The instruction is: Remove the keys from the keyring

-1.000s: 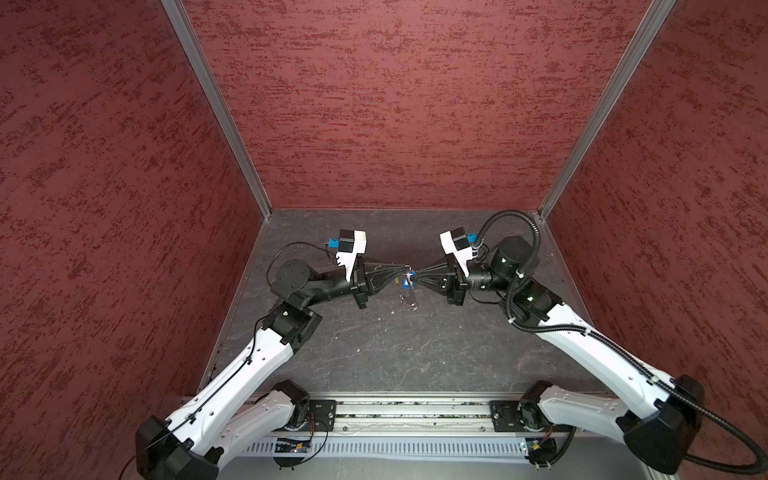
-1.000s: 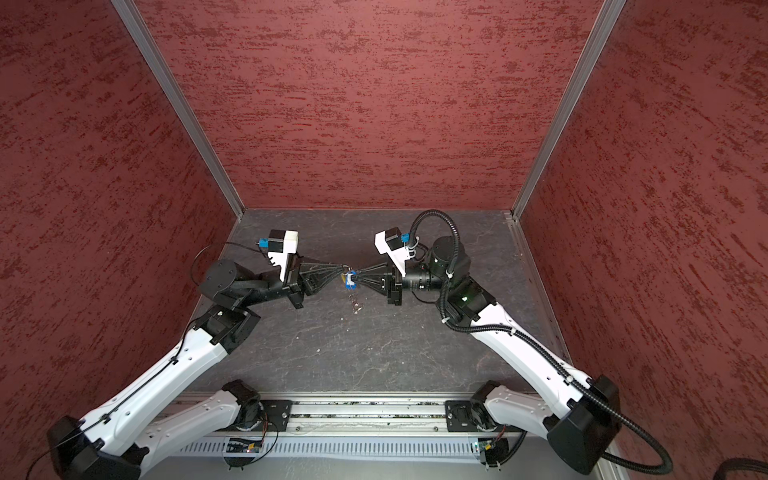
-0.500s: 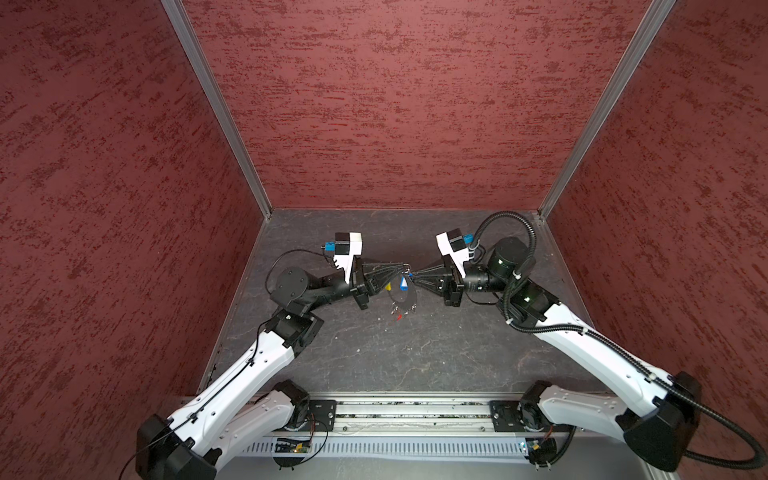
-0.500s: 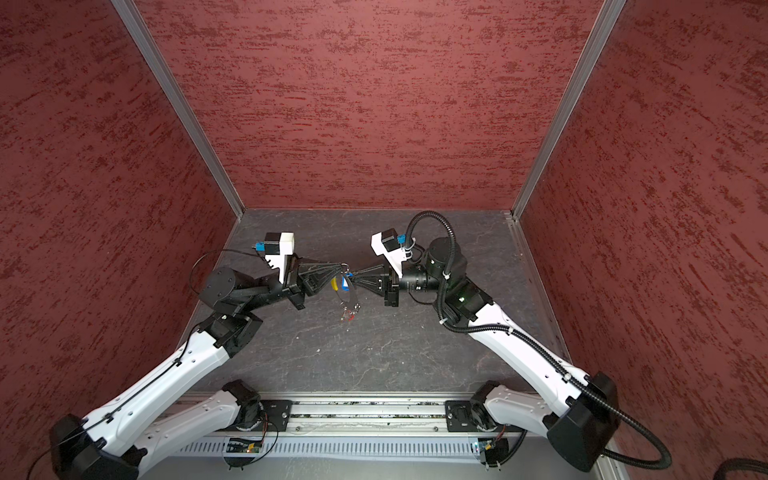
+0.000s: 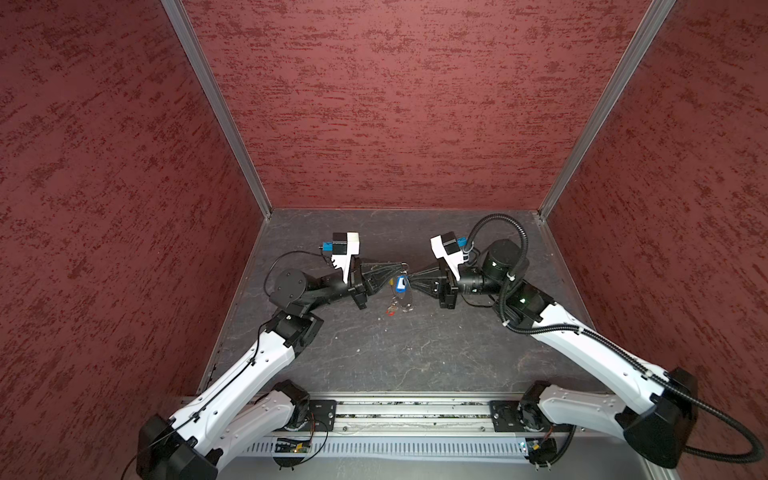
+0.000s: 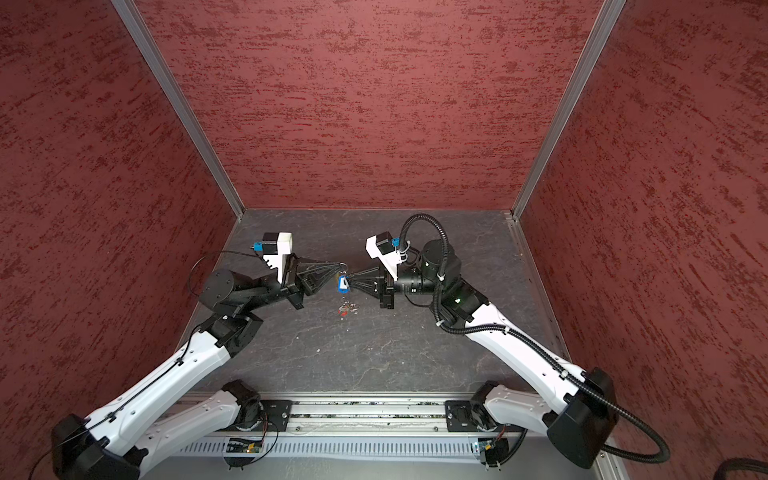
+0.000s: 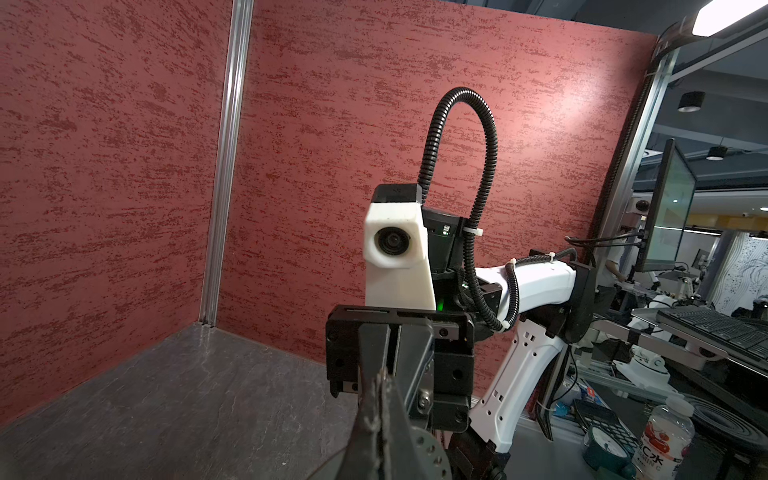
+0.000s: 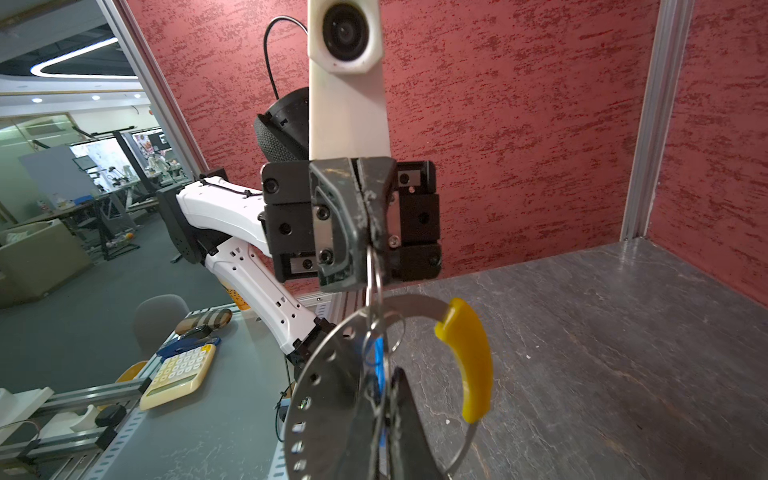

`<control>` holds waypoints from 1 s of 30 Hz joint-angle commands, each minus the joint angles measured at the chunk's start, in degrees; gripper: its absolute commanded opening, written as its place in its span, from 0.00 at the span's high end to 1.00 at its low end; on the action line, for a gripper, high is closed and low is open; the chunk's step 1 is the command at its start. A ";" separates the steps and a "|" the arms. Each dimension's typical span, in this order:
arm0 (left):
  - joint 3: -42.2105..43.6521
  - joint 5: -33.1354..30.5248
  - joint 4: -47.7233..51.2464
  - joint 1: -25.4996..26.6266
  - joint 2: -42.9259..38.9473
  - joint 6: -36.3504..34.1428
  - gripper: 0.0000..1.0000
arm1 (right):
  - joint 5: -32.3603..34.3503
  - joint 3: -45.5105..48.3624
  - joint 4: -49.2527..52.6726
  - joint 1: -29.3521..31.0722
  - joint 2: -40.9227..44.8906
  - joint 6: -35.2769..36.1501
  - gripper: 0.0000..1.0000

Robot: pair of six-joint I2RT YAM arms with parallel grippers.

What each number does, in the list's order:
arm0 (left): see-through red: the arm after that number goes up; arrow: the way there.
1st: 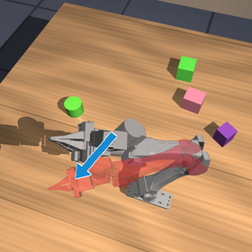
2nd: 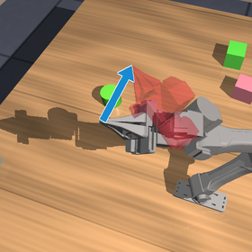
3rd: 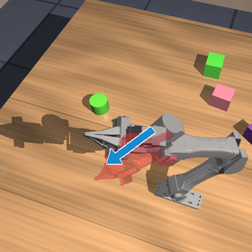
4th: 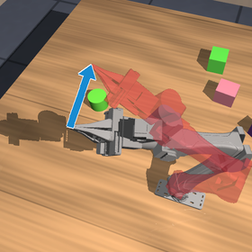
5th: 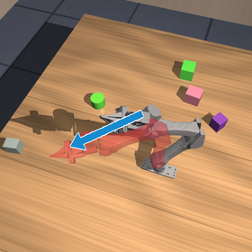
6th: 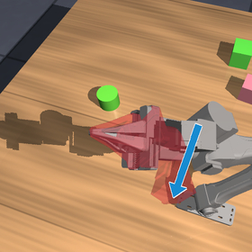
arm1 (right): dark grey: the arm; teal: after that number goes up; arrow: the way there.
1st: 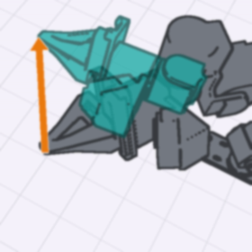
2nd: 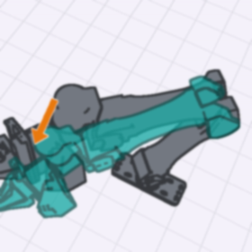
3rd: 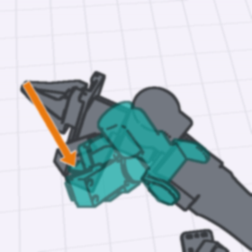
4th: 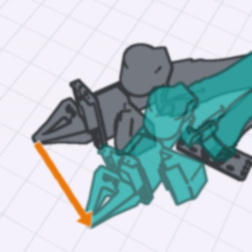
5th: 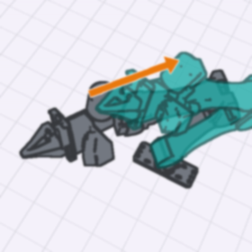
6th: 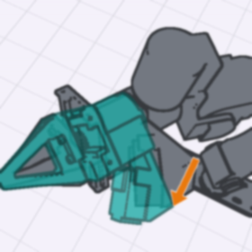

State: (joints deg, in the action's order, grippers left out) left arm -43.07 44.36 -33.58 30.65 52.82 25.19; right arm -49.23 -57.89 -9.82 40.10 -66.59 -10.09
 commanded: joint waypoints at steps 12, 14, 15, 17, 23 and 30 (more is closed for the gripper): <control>-0.52 5.86 -1.83 -0.42 -1.24 -0.95 1.00 | 9.82 -1.71 -2.48 0.51 9.24 -1.42 0.48; -0.53 5.99 -2.01 -0.33 -1.08 -0.64 1.00 | 8.81 -1.38 -6.32 0.46 7.89 -4.37 0.48; -0.45 5.95 -2.16 -0.33 -1.05 -0.58 1.00 | 8.11 -1.22 -8.26 0.44 7.09 -5.90 0.48; -0.46 5.79 -2.11 -0.25 -1.12 -0.49 1.00 | 6.15 -1.16 -11.05 0.51 5.64 -8.35 0.53; -0.15 5.74 -2.10 -0.31 -1.55 -0.61 1.00 | 3.32 -0.85 -12.52 0.64 3.54 -10.73 0.65; 0.10 5.21 -2.34 -0.28 -1.41 -0.75 1.00 | 0.78 0.42 -13.88 1.12 3.14 -12.05 0.69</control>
State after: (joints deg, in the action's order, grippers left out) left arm -43.07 49.63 -33.95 30.48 51.96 24.64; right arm -46.13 -58.26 -20.69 40.73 -63.61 -20.91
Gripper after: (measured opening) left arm 0.044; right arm 0.318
